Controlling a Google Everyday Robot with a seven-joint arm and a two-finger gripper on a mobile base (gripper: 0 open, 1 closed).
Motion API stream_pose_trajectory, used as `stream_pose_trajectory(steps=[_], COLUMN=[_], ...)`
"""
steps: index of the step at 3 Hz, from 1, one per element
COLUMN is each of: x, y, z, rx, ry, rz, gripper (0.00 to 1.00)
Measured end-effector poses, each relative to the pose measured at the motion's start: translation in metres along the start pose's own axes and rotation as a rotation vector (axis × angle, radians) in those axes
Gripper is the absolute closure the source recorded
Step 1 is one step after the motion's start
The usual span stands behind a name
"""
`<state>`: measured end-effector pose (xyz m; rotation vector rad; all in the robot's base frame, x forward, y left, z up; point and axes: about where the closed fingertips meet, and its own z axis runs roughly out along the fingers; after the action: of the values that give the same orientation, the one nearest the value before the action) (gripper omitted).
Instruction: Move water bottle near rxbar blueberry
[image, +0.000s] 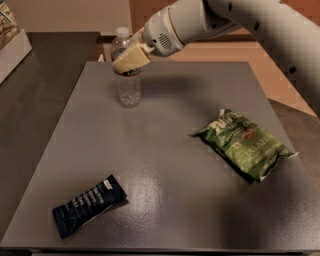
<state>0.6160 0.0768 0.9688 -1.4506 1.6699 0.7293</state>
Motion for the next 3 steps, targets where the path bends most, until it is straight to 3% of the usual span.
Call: stream_pose_trajectory(steps=[2, 3], x=[0.009, 0.009], y=[0.076, 0.076], z=[-0.058, -0.057], rx=[-0.141, -0.142], ry=[-0.028, -0.028], rz=[-0.123, -0.123], gripper=[1.0, 1.0])
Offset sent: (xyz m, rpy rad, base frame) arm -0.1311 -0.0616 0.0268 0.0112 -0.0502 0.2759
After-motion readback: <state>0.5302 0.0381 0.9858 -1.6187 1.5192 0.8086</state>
